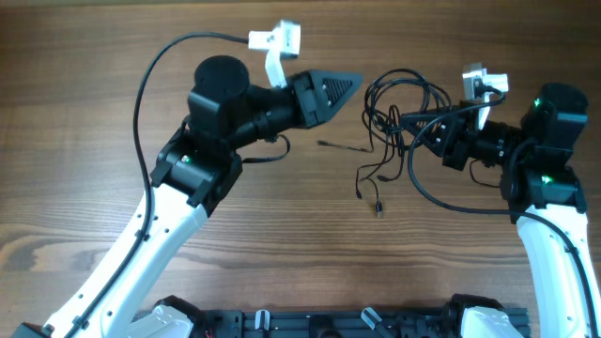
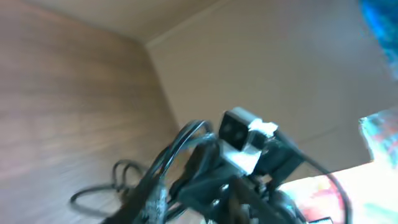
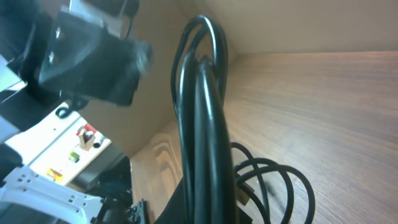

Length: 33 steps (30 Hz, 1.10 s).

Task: Untangle cables

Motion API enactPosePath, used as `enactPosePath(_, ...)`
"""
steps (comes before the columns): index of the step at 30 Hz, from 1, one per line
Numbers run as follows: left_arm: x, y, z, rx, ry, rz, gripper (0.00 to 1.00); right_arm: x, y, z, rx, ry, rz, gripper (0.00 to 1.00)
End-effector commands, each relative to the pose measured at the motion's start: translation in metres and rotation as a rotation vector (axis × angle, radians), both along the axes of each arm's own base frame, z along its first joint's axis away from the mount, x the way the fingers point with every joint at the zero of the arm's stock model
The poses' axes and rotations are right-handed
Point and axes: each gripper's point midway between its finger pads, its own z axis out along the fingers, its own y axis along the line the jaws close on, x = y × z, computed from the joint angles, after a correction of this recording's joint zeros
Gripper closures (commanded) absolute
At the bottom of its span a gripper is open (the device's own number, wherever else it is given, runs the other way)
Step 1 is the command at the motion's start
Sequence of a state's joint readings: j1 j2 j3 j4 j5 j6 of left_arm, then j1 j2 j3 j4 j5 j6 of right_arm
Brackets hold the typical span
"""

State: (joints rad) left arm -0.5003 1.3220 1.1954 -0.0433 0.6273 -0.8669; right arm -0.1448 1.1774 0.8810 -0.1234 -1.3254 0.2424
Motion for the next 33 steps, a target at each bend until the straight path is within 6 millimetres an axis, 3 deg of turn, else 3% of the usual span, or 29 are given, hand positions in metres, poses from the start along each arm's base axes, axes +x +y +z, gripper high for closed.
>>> enactPosePath(1, -0.013, -0.008, -0.005, 0.063, -0.068, -0.048, 0.60, 0.008, -0.003, -0.002, -0.010, 0.020, -0.044, 0.96)
enactPosePath(7, -0.018, -0.034, -0.022, 0.098, -0.050, -0.054, 0.55, 0.008, -0.003, -0.001, -0.009, 0.020, -0.041, 0.96)
enactPosePath(19, -0.002, -0.022, -0.027, 0.151, -0.121, -0.022, 0.54, -0.001, 0.001, 0.003, 0.014, 0.014, 0.015, 0.95)
enactPosePath(33, -0.008, -0.030, -0.027, 0.149, -0.128, -0.035, 0.52, -0.009, 0.004, 0.006, 0.033, 0.009, 0.061, 0.95)
